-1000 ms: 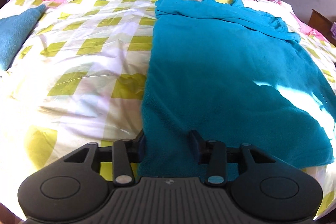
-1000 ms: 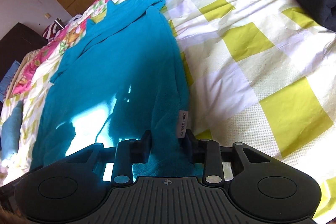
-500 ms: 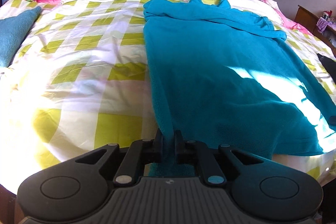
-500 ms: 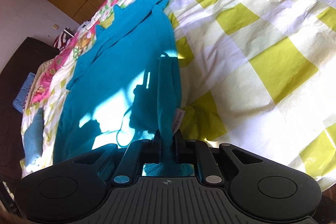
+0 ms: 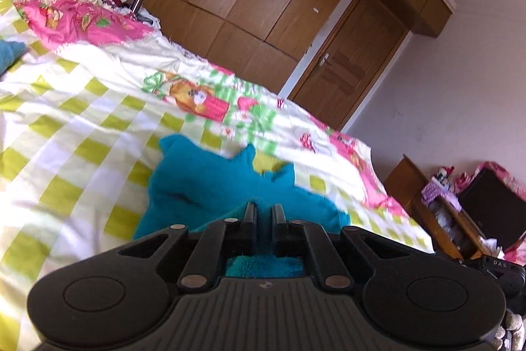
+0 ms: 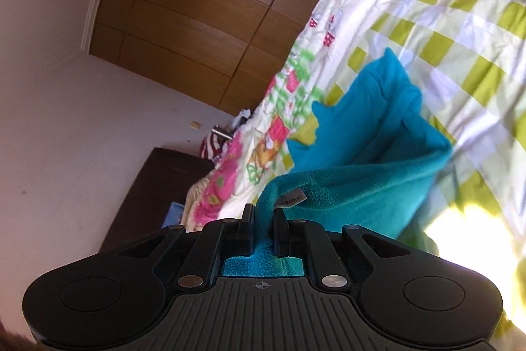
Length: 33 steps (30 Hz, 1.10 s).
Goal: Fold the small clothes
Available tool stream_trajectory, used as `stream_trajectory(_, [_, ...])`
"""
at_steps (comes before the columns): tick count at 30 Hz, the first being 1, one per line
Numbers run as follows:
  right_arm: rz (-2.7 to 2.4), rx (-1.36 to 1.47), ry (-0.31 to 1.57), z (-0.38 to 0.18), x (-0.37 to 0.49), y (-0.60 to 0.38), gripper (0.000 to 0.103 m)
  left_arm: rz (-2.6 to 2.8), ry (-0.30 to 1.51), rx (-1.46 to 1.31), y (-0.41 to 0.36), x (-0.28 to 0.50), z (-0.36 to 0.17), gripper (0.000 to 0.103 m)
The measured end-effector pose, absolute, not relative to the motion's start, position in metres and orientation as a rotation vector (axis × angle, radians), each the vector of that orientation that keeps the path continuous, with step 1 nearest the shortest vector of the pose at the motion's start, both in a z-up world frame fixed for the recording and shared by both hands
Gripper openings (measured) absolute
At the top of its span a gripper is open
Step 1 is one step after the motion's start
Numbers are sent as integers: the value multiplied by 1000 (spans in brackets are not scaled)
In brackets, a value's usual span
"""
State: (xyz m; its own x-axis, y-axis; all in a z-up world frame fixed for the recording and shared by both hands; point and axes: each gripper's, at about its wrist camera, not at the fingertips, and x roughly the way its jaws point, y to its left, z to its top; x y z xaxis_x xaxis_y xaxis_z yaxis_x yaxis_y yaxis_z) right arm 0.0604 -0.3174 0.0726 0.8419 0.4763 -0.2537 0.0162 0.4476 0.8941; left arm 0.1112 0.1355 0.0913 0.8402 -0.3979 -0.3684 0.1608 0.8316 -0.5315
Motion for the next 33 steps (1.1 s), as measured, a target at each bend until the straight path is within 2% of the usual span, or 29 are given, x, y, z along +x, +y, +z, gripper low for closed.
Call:
stream_trajectory(5, [121,1085,409,63,196,-326,11,-201,460,-513,140,258,86,21])
stream_trajectory(8, [-66,1101,423,35,261,-331,11,-68,552,-425,133,347,53,22])
stream_trajectory(9, [-156,1049,443,20,281,-332,12,-37,591,-401,130,367,39,27])
stream_trajectory(11, [-260,1029,535,-8,307,-333,18,36,683,-341,123,398,6,27])
stream_trajectory(14, [-293,1028,619,-33,321,-337,21,85,746,-301,119,409,-19,29])
stream_trajectory(15, [-285,1015,620,-32,320,-338,24,85,750,-314,120,407,-21,34])
stream_trajectory(16, [-270,1001,621,-30,318,-338,28,88,751,-322,122,403,-21,38])
stream_trajectory(18, [-245,922,633,-19,313,-336,46,109,756,-313,126,396,-17,40])
stream_trajectory(23, [-270,672,608,16,296,-328,60,171,791,-198,127,379,-16,43])
stream_trajectory(27, [-259,530,600,27,280,-322,63,155,791,-190,127,362,-7,45])
stream_trajectory(33, [-259,417,784,-3,286,-312,61,104,858,-144,111,347,-13,51])
